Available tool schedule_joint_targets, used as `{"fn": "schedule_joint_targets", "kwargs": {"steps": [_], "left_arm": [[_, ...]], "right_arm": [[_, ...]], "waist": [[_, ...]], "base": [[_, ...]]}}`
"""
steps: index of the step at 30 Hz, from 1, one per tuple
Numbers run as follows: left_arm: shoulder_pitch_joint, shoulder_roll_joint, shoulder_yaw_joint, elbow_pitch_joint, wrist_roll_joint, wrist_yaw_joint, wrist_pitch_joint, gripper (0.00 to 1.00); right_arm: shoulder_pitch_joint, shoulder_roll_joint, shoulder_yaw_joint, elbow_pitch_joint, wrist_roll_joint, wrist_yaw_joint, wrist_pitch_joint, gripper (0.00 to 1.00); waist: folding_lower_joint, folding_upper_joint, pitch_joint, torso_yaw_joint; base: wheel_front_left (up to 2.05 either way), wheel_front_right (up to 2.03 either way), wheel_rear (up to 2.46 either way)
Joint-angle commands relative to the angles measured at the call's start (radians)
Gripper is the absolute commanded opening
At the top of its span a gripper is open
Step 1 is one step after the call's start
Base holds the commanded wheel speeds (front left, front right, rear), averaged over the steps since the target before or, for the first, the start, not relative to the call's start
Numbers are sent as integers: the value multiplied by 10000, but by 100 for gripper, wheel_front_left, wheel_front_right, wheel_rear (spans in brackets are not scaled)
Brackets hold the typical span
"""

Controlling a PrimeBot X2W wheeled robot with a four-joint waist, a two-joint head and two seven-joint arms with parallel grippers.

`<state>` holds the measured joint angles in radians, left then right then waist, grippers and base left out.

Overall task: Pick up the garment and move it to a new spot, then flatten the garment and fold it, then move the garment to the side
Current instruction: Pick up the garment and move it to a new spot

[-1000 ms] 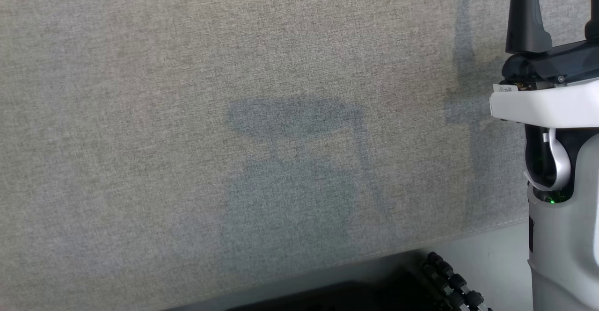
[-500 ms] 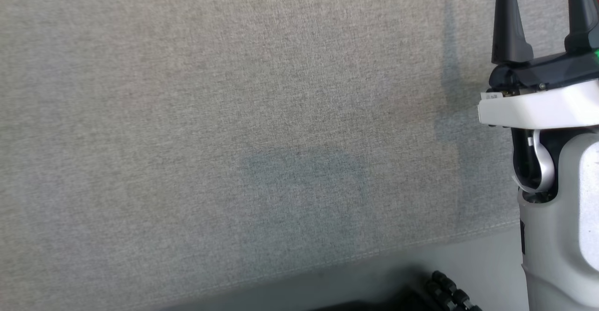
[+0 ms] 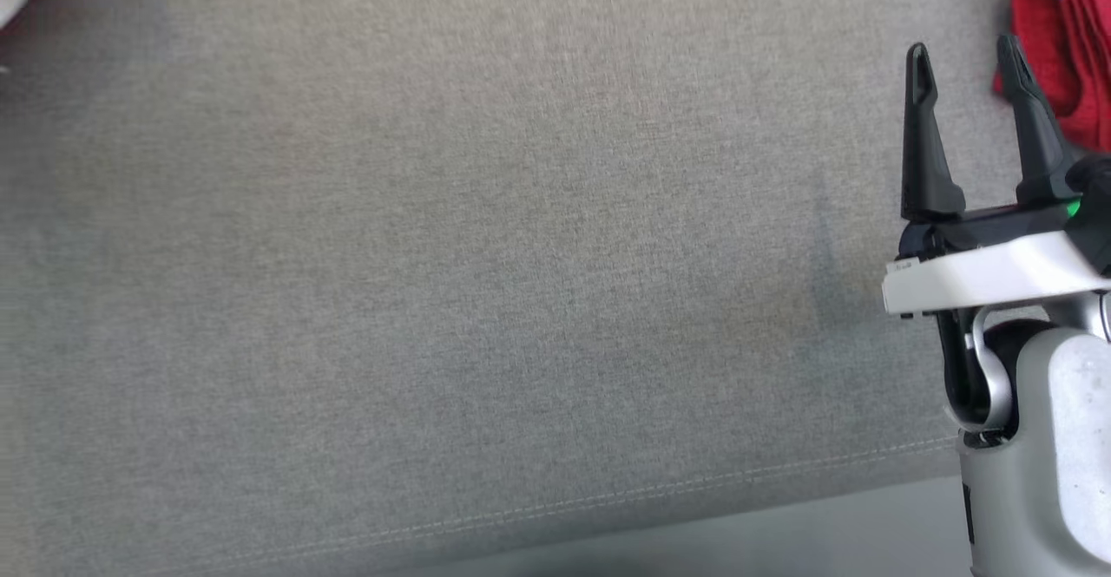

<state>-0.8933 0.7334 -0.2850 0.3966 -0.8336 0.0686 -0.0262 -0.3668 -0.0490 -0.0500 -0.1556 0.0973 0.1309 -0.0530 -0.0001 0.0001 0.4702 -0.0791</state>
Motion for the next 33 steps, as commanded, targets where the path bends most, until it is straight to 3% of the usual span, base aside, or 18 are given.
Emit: {"fn": "schedule_joint_targets", "kwargs": {"steps": [1, 6, 12, 20, 24, 28, 33], "left_arm": [[394, -99, -83, -403, 72, 169, 61, 0], [1543, -98, -333, -2586, 163, 926, 443, 0], [2914, 977, 77, -5429, 178, 2054, 1344, 0], [4464, 2298, 815, -7191, -444, 2521, 2362, 0], [5227, 2618, 624, -7663, -786, 2343, 2864, 0], [5430, 2124, -118, -7672, -791, 2096, 3043, 0], [4657, 534, -1830, -6659, -497, 1454, 3167, 0]], "right_arm": [[246, -29, -26, 19, 65, -3, 10, 100], [745, -29, -24, 75, 169, -3, 25, 100], [1485, -27, -262, -28, 170, -3, 115, 100], [2056, -27, -352, -192, 355, -3, 196, 100], [2075, -26, -167, -156, 471, -3, 175, 100], [1917, -26, 28, -3, 552, -3, 104, 100], [1739, -26, 327, 205, 667, -3, 45, 100]], "waist": [[1, -1, -1165, 310], [1, -1, -2006, 145], [1, -1, -3002, -152], [1, -1, -3362, -483], [1, -1, -3250, -737], [1, -1, -3054, -996], [1, -1, -2817, -1327]], "base": [[0, 0, 0], [0, 0, 0], [0, 0, 0], [0, 0, 0], [0, 0, 0], [0, 0, 0], [0, 0, 0]]}}
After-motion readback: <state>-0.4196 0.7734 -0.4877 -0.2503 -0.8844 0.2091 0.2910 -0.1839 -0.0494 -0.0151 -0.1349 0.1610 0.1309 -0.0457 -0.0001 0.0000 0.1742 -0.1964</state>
